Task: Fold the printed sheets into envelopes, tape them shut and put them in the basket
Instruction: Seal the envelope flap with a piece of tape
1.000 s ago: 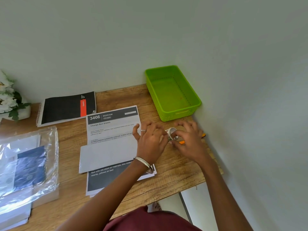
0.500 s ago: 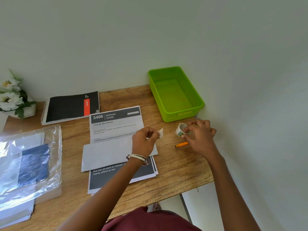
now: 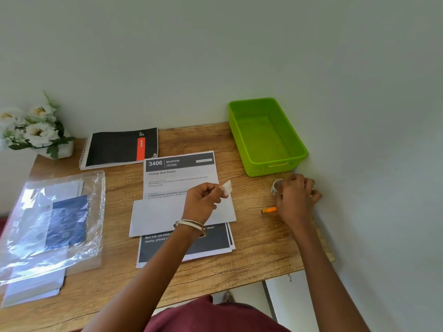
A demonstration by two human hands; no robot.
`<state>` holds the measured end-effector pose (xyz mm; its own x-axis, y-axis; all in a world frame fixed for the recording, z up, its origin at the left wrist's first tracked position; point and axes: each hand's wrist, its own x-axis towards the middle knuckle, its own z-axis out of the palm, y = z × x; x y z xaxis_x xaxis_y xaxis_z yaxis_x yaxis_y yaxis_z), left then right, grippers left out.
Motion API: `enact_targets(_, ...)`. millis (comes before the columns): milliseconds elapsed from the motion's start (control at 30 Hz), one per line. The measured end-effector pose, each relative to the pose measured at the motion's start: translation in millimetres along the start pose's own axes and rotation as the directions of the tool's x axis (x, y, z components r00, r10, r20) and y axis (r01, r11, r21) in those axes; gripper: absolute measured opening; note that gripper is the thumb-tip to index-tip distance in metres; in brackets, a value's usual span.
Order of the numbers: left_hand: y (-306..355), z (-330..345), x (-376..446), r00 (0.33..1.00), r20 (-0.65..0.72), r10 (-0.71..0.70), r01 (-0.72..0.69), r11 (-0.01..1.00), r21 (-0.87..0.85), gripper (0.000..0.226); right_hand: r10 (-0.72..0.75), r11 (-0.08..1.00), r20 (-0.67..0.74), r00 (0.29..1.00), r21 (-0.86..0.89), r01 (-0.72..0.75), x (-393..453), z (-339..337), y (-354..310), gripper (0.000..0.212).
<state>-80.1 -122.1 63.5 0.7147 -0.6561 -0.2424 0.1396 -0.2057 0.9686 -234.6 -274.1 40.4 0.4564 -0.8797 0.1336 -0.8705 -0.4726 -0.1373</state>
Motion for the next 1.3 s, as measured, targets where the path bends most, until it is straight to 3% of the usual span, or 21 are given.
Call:
enact_targets(67, 1.1, -6.5, -2.2, 1.0, 0.023, 0.01, -0.01, 1.0, -0.019, 0.01, -0.006, 0.969, -0.037, 0.999, 0.247, 0.015, -5.5, -6.8, -9.7, 0.016)
enact_targets(100, 1.6, -9.7, -2.9, 0.999, 0.034, 0.018, -0.017, 0.999, -0.029, 0.009, -0.019, 0.884, 0.008, 1.0, 0.467, 0.013, -9.7, -12.8, -17.2, 0.016)
enact_targets(167, 2.4, -16.4, -3.9, 0.997, 0.058, 0.046, -0.044, 0.998, -0.038, 0.009, -0.07, 0.553, 0.217, 0.974, 0.82, -0.143, -21.9, -29.4, -38.5, 0.015)
enact_targets(200, 3.1, -19.6, -4.5, 0.995, 0.07, 0.066, -0.063, 0.997, -0.038, 0.008, -0.094, 0.399, 0.328, 0.94, 0.877, -0.266, -28.3, -36.2, -49.8, 0.018)
enact_targets(267, 3.4, -26.6, -5.2, 0.987, 0.086, 0.138, -0.138, 0.99, -0.008, 0.006, -0.15, 0.214, 0.502, 0.852, 0.858, -0.468, -37.4, -42.8, -67.9, 0.028)
enact_targets(400, -2.0, -42.6, -6.2, 0.923, 0.068, 0.379, -0.384, 0.896, 0.223, 0.009, -0.226, 0.069, 0.663, 0.714, 0.742, -0.667, -42.8, -44.8, -92.3, 0.036)
enact_targets(533, -4.4, -58.9, -11.4, 0.839, 0.093, 0.536, -0.531, 0.77, 0.353, 0.019, -0.293, 0.011, 0.683, 0.669, 0.703, -0.712, -46.1, -45.0, -105.4, 0.029)
enact_targets(667, -6.5, -71.4, -13.4, 0.803, 0.127, 0.583, -0.583, 0.721, 0.374, 0.025, -0.307, 0.036, 0.657, 0.688, 0.731, -0.682, -50.3, -44.1, -111.6, 0.013)
enact_targets(867, -12.9, -77.6, -12.1, 0.87, 0.078, 0.487, -0.48, 0.801, 0.357, 0.018, -0.263, 0.076, 0.584, 0.768, 0.806, -0.587, -58.4, -36.8, -114.0, 0.02)
enact_targets(1067, -22.4, -72.4, -4.0, 0.926, 0.045, 0.374, -0.361, 0.847, 0.391, 0.011, -0.107, 0.153, 0.502, 0.858, 0.861, -0.484, -55.8, -25.4, -109.6, 0.013)
enact_targets(1300, -34.7, -55.0, 13.0, 0.923, 0.127, 0.362, -0.373, 0.77, 0.517, 0.01, 0.093, 0.177, 0.495, 0.864, 0.846, -0.504, -46.1, 0.3, -99.6, 0.015)
